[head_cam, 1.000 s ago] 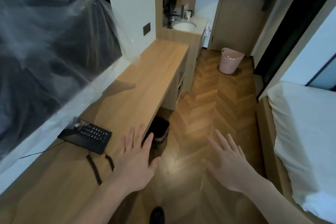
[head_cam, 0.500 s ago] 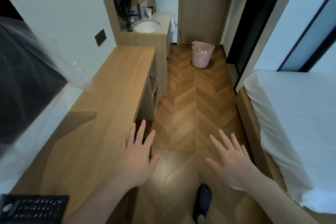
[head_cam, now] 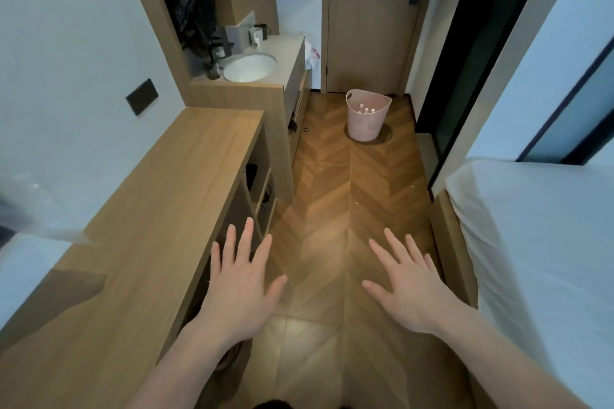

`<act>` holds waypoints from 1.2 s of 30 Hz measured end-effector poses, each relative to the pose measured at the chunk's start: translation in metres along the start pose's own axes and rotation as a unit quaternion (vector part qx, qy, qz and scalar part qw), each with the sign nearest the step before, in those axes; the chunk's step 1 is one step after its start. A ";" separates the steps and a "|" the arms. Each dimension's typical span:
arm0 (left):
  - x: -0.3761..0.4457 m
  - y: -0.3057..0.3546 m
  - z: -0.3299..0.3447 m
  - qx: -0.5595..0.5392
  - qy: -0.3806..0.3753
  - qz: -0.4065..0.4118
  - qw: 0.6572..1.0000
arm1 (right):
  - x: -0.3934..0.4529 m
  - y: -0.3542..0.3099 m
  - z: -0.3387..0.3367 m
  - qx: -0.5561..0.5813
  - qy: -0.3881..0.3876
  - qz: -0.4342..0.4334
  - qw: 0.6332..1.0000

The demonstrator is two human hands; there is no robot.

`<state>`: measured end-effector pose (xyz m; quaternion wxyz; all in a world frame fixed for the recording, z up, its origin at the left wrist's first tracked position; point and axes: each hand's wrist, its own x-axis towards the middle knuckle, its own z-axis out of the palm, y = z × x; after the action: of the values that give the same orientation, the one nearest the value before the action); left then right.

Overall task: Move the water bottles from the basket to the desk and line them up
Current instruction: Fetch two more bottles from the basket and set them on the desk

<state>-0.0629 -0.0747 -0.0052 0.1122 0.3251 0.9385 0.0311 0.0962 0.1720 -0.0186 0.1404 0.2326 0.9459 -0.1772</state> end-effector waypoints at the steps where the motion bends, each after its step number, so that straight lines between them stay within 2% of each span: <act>1: 0.012 0.004 -0.002 -0.005 0.003 -0.004 1.000 | 0.014 0.005 -0.008 0.002 0.001 -0.007 1.000; 10: 0.164 0.023 -0.016 0.007 0.008 -0.008 1.000 | 0.147 0.033 -0.069 -0.005 -0.001 -0.019 1.000; 18: 0.351 0.033 -0.041 -0.006 0.013 0.049 0.999 | 0.281 0.073 -0.135 -0.007 0.003 0.039 0.999; 21: 0.421 0.043 -0.058 0.006 0.023 0.086 0.996 | 0.330 0.092 -0.155 -0.003 0.028 0.060 0.998; 29: 0.553 0.088 -0.085 0.028 0.005 0.140 0.990 | 0.426 0.143 -0.193 0.040 0.010 0.092 0.995; 36: 0.678 0.130 -0.083 0.039 0.010 0.120 0.992 | 0.539 0.208 -0.237 0.069 0.001 0.074 0.995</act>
<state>-0.5213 0.4478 -0.0366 0.0852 0.4394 0.8942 0.0108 -0.3046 0.6497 -0.0491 0.1360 0.3115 0.9118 -0.2305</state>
